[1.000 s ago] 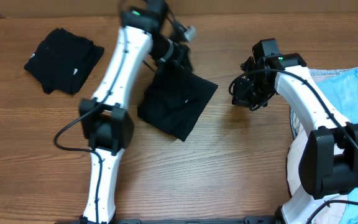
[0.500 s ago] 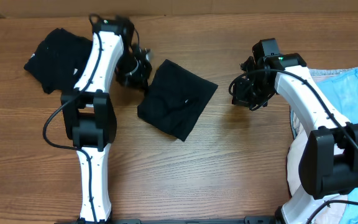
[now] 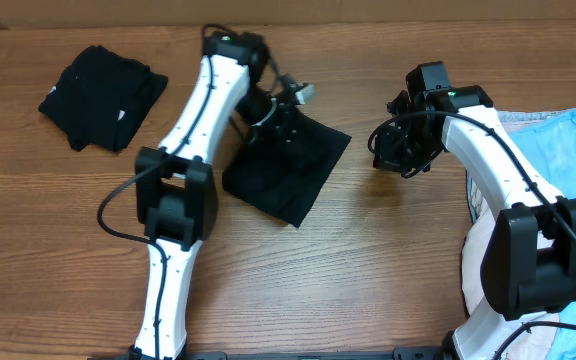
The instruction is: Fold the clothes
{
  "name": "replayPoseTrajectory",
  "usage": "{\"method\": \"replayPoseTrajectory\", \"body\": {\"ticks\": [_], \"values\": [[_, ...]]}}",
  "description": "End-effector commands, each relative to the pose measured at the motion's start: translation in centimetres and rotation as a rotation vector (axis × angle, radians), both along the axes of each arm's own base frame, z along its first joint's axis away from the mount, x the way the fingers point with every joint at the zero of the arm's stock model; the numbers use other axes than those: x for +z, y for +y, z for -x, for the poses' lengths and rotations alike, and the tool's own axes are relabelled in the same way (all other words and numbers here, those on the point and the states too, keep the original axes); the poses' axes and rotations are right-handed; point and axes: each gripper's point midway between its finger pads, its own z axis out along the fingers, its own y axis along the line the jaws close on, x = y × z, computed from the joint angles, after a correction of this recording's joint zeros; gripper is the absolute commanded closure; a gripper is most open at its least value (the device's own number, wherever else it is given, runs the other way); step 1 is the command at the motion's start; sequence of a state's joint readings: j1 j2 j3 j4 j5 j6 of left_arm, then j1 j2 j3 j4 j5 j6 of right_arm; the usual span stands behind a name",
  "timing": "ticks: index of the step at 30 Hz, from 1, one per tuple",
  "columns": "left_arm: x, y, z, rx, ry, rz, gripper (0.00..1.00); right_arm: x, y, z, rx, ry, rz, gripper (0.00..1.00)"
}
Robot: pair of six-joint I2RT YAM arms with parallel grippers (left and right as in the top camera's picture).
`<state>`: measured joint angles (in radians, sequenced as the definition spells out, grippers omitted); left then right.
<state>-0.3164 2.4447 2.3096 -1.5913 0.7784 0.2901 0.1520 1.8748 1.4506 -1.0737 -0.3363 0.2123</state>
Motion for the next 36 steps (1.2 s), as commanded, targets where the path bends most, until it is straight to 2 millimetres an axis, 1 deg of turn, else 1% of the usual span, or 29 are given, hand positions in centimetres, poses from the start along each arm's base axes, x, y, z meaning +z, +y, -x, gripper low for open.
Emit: {"method": "replayPoseTrajectory", "body": {"ticks": [1, 3, 6, 8, 10, 12, 13, 15, 16, 17, 18, 20, 22, 24, 25, 28, 30, 32, 34, 36], "values": [[2.2, 0.5, -1.5, -0.015, -0.119, -0.02, 0.96, 1.0, 0.3, -0.4, 0.008, -0.033, -0.011, 0.95], [2.6, 2.4, -3.0, 0.061, -0.15, -0.116, 0.96, 1.0, 0.3, -0.4, 0.009, -0.033, -0.011, 0.95], [3.4, 5.2, -5.2, 0.144, -0.201, -0.171, 0.94, 1.0, 0.3, -0.4, 0.009, -0.034, -0.011, 0.95], [3.0, 7.0, -6.2, 0.178, -0.219, -0.218, 0.92, 1.1, 0.3, -0.5, 0.009, -0.034, -0.011, 0.95], [1.5, 9.4, -7.1, 0.211, -0.235, -0.329, 0.92, 1.1, 0.4, -0.5, 0.008, -0.036, -0.011, 0.95], [-0.4, 11.8, -7.9, 0.25, -0.248, -0.456, 0.93, 1.1, 0.4, -0.5, 0.008, -0.037, -0.011, 0.95], [-1.3, 12.2, -8.3, 0.253, -0.256, -0.48, 0.93, 1.1, 0.4, -0.5, 0.008, -0.037, -0.012, 0.95], [-3.2, 12.4, -8.9, 0.234, -0.275, -0.491, 0.96, 1.1, 0.4, -0.5, 0.008, -0.037, -0.012, 0.95], [-4.4, 12.7, -8.9, 0.224, -0.275, -0.514, 0.96, 1.1, 0.4, -0.5, 0.008, -0.037, -0.012, 0.95], [-5.2, 13.0, -8.8, 0.221, -0.27, -0.533, 0.96, 1.1, 0.4, -0.5, 0.008, -0.036, -0.012, 0.95], [-6.0, 13.1, -8.3, 0.214, -0.248, -0.536, 0.96, 1.0, 0.3, -0.4, 0.008, -0.032, -0.011, 0.95], [-6.6, 12.5, -7.2, 0.198, -0.201, -0.504, 0.96, 1.0, 0.3, -0.2, 0.009, -0.024, -0.009, 0.95], [-6.7, 11.3, -6.2, 0.159, -0.166, -0.434, 0.96, 1.0, 0.3, -0.2, 0.009, -0.021, -0.009, 0.95], [-5.7, 8.6, -4.7, 0.121, -0.112, -0.297, 0.96, 1.0, 0.3, -0.3, 0.009, -0.027, -0.01, 0.95], [-4.8, 6.6, -3.8, 0.089, -0.088, -0.196, 0.96, 1.0, 0.3, -0.4, 0.009, -0.03, -0.01, 0.95], [-2.6, 2.1, -1.4, 0.002, -0.046, 0.006, 0.96, 1.0, 0.3, -0.5, 0.009, -0.034, -0.011, 0.95], [-2.1, 0.2, 0.0, -0.045, -0.025, 0.036, 0.96, 1.0, 0.3, -0.4, 0.008, -0.032, -0.011, 0.95], [-2.2, -1.2, 1.4, -0.099, -0.02, 0.024, 0.96, 1.0, 0.3, -0.3, 0.009, -0.027, -0.01, 0.95], [-2.6, -2.2, 2.4, -0.148, -0.032, -0.009, 0.96, 1.0, 0.3, -0.2, 0.009, -0.024, -0.009, 0.95], [-2.8, -2.4, 2.8, -0.165, -0.037, -0.038, 0.96, 1.0, 0.3, -0.2, 0.009, -0.025, -0.01, 0.95]]}}
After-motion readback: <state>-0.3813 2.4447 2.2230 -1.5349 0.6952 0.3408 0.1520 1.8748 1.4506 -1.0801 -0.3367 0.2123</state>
